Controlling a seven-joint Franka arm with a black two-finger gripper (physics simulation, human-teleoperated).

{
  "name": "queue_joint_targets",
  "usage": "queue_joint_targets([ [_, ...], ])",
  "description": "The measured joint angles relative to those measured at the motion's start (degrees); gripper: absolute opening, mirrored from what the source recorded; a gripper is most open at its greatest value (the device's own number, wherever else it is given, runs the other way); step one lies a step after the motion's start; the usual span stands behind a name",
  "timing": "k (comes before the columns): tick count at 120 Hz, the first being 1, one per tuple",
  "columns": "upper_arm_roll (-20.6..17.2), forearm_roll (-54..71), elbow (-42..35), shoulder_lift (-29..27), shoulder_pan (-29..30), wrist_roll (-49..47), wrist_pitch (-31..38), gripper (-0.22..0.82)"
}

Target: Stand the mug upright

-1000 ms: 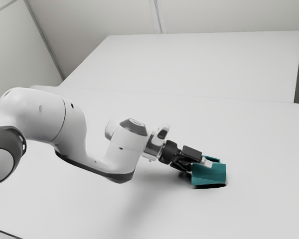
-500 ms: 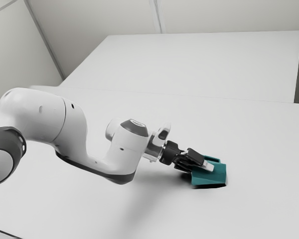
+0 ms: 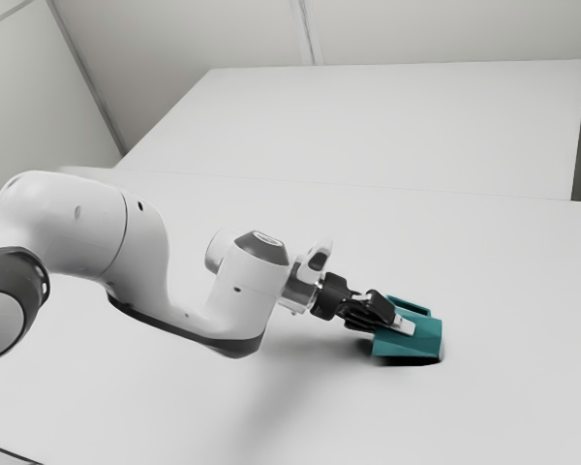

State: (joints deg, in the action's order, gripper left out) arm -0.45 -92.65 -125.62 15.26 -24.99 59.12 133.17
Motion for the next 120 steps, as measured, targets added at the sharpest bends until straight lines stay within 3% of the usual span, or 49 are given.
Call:
queue_joint_targets([
  [25, 0.04, 0.35, 0.07, -4.01, -1.13, 0.02, 1.80, -0.16],
  [49, 0.09, 6.85, -1.30, -12.05, -1.66, -0.34, 7.20, -0.17],
  [66, 0.26, 27.88, -3.43, -18.27, 0.01, -4.02, 10.31, -0.18],
  [77, 0.30, 44.87, -3.72, -20.64, 4.42, -8.42, 9.69, -0.18],
  [96, 1.48, 69.54, -3.67, -24.18, 10.88, -17.84, 2.86, -0.18],
  [120, 2.96, 86.19, -3.87, -25.78, 11.67, -28.62, -8.36, -0.18],
])
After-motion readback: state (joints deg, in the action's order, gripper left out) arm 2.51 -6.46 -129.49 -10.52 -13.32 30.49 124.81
